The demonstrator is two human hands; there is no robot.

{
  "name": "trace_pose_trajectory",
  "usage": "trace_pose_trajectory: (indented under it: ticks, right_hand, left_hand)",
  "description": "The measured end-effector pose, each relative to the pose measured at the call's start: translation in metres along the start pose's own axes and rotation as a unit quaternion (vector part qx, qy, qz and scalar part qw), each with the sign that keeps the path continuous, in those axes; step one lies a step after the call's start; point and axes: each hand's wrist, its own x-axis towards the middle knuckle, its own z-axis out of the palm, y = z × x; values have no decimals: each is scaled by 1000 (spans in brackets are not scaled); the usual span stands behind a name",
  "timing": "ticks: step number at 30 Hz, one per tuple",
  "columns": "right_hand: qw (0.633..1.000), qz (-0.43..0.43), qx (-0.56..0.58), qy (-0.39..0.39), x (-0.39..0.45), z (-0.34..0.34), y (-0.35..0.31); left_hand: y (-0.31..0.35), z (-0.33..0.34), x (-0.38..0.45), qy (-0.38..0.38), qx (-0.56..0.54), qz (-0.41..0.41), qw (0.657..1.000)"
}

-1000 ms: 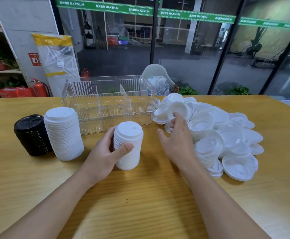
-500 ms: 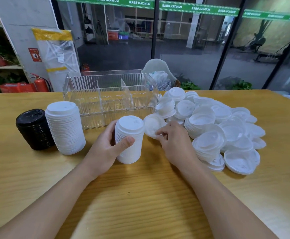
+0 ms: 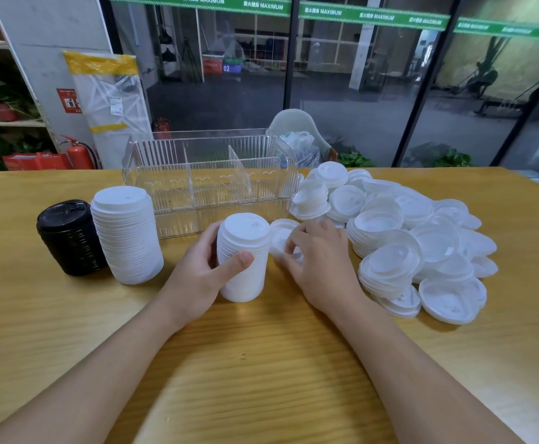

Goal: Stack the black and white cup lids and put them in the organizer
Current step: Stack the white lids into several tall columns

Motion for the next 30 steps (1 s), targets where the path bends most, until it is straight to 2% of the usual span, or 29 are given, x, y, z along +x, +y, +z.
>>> trace_pose_trajectory:
  ticks: [5, 12, 17, 19, 23, 28, 30]
  right_hand:
    - [1000, -9, 11, 22, 1, 1, 2]
    - [1000, -23, 8, 7, 3, -1, -1]
    - [995, 9, 103, 17, 0, -5, -1]
    - [976, 55, 208, 19, -2, -11, -4]
    - [910, 162, 378, 48, 2, -24, -9]
    - [846, 226, 479, 67, 5, -31, -10]
    - [809, 249, 526, 79, 7, -32, -9]
  left_hand:
    - [0, -1, 0, 0, 3, 2, 1000]
    - [0, 0, 0, -2, 4, 7, 1000]
    - [1, 1, 0, 2, 5, 2, 1000]
    - [2, 1, 0, 1, 7, -1, 1000]
    - [-1, 0, 0, 3, -2, -6, 1000]
    - [-3, 2, 0, -19, -28, -27, 999]
    - [-4, 2, 0, -25, -38, -35, 998]
